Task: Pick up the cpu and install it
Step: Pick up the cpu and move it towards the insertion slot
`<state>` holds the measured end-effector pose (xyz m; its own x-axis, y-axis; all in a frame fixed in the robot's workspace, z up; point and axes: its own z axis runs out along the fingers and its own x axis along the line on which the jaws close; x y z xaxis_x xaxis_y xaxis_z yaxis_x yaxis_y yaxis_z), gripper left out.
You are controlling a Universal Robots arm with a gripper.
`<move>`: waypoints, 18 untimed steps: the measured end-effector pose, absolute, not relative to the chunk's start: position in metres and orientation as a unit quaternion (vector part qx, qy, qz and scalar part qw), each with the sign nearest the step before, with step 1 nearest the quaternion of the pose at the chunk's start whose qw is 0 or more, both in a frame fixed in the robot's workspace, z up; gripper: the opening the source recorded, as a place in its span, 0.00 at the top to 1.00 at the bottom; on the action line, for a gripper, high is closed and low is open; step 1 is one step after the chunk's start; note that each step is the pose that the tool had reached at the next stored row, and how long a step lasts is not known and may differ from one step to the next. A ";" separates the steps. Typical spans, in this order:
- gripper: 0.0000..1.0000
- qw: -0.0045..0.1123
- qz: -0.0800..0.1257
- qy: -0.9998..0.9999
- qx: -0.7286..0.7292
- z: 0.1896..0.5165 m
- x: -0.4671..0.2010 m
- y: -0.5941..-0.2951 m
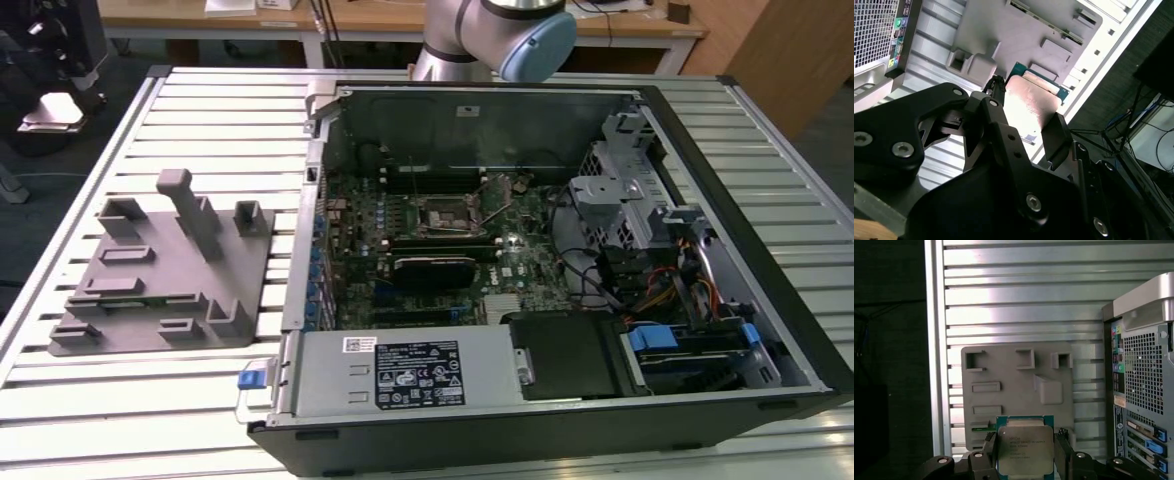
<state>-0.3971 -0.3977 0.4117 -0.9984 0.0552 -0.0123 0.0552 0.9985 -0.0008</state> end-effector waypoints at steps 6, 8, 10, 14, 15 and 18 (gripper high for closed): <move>0.46 0.006 -0.001 1.000 0.028 0.412 -0.396 -0.398; 0.46 0.006 -0.001 1.000 0.028 0.412 -0.395 -0.398; 0.46 0.006 -0.001 1.000 0.028 0.412 -0.395 -0.398; 0.46 0.006 -0.001 1.000 0.028 0.412 -0.393 -0.398; 0.46 0.006 -0.001 1.000 0.028 0.412 -0.393 -0.398; 0.46 0.006 -0.001 1.000 0.028 0.412 -0.390 -0.398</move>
